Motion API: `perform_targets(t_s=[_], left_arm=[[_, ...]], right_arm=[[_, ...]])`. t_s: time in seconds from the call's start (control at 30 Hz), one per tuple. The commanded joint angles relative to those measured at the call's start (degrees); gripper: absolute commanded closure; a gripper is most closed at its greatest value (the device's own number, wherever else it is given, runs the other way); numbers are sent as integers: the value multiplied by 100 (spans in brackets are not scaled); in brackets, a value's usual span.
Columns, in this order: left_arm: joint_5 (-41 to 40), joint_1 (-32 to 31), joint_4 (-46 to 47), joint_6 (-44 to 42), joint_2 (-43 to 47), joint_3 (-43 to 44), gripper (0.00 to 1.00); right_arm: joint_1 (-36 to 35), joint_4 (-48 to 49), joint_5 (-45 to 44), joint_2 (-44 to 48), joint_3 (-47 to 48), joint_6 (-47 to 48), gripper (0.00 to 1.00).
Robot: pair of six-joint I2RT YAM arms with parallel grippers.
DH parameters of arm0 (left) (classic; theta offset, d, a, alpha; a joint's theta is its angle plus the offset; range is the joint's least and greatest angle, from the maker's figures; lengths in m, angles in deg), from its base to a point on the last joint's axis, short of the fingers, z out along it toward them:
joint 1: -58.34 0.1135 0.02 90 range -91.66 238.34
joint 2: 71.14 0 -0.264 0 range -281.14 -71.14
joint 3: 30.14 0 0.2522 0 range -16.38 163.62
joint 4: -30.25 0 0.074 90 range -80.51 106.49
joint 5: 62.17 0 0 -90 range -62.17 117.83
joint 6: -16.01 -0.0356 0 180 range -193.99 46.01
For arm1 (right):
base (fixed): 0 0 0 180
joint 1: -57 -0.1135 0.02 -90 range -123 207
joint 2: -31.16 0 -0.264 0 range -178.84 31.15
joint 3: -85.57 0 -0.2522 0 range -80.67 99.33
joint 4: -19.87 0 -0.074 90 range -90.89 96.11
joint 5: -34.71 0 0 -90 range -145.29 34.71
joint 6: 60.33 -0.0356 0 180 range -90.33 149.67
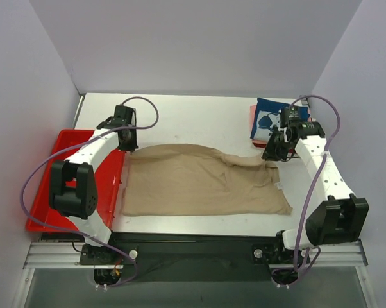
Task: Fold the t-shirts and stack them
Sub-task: Fold the other side of the tshirt into a rectangle
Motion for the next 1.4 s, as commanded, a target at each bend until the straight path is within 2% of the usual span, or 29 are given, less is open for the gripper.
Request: perform_targets(t_s=[0.0,0.13,0.47,0.7,0.77,0.8,0.83,0.87,0.9,0.97,1.0,1.03,1.1,1.2,1.37], left_arm=[[-164,33,-221,-249,513,-163,100],[-128,24,-221,-258,847,-558,100],[118,-64,-116,-591,1866,-1481,100],[12,-108,-458,-540,2069,-1710,100],[30,-125,-608,-478,2113,-1746,89],[21,-134,-678,-434,2139,-1755,81],[12,-152,-852,-382,2166,-1763,65],[-14,-169,-932,-285,2253,-1781,56],[-75,-187,-1107,-215,2315,-1781,43],[-58,-239,-1162,-109,2551,-1781,36],[-23,-266,-1162,-83,2631,-1764,33],[142,-266,-1118,-39,2701,-1711,29],[554,-275,-909,102,2772,-1650,28],[1012,-354,-487,374,2588,-1588,27],[1163,-687,6,778,1694,-1264,27]], right_arm=[[60,-323,-233,536,-430,-56,100],[139,-533,-374,844,-913,-21,100],[403,-956,-796,1266,-1398,67,100],[395,-1088,-884,1407,-1670,41,100],[395,-1105,-893,1372,-1793,41,100],[403,-1131,-884,1363,-1828,23,100],[395,-1149,-893,1329,-1881,23,100],[394,-1158,-901,1328,-1907,14,100],[394,-1219,-902,1319,-1934,-3,93],[386,-1298,-902,1337,-1960,-29,72],[351,-1368,-902,1354,-1952,-38,56],[316,-1386,-1093,1415,-1934,-47,51],[211,-1387,-1156,1469,-1829,-56,41],[44,-1212,-1174,1382,-1618,-38,37],[-115,-132,-332,978,-1653,111,41]])
